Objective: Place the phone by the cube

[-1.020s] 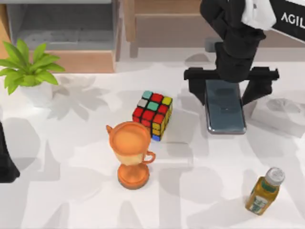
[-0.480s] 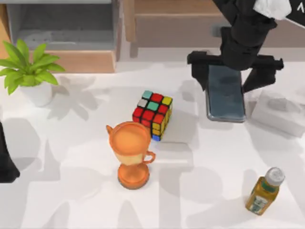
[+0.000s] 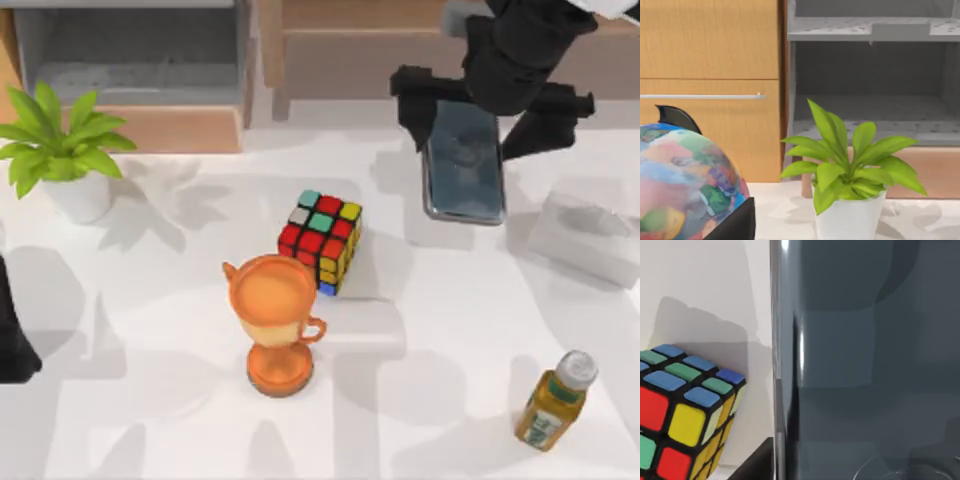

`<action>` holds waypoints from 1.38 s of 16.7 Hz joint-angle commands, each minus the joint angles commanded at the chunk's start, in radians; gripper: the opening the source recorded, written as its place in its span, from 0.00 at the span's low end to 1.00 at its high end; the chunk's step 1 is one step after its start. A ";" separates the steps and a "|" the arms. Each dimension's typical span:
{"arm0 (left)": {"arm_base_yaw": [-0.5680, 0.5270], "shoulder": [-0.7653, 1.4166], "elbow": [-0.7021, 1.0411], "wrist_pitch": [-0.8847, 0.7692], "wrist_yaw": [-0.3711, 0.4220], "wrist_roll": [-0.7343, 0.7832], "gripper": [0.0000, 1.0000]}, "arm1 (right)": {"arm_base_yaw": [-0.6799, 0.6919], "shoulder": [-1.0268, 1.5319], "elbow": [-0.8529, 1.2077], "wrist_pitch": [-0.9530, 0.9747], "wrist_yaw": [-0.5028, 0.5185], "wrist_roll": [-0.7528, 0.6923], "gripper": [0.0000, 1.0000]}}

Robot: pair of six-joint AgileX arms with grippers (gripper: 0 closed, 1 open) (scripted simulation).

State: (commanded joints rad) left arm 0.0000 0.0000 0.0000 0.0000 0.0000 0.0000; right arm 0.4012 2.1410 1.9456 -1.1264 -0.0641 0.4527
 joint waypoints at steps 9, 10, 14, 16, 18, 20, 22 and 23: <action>0.000 0.000 0.000 0.000 0.000 0.000 1.00 | 0.038 -0.016 0.015 0.048 -0.012 -0.006 0.00; 0.000 0.000 0.000 0.000 0.000 0.000 1.00 | 0.043 -0.015 0.013 0.053 -0.010 -0.006 0.00; 0.000 0.000 0.000 0.000 0.000 0.000 1.00 | 0.056 -0.006 -0.003 0.071 0.003 -0.005 0.00; 0.000 0.000 0.000 0.000 0.000 0.000 1.00 | 0.060 0.003 -0.018 0.079 0.012 -0.004 0.00; 0.000 0.000 0.000 0.000 0.000 0.000 1.00 | 0.062 0.016 -0.037 0.087 0.022 -0.003 0.00; 0.000 0.000 0.000 0.000 0.000 0.000 1.00 | 0.061 0.033 -0.061 0.093 0.033 -0.001 0.00; 0.000 0.000 0.000 0.000 0.000 0.000 1.00 | 0.058 0.056 -0.088 0.099 0.045 0.002 0.00; 0.000 0.000 0.000 0.000 0.000 0.000 1.00 | 0.056 0.069 -0.102 0.102 0.051 0.003 0.00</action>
State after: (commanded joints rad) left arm 0.0000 0.0000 0.0000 0.0000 0.0000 0.0000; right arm 0.4576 2.2101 1.8433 -1.0247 -0.0132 0.4557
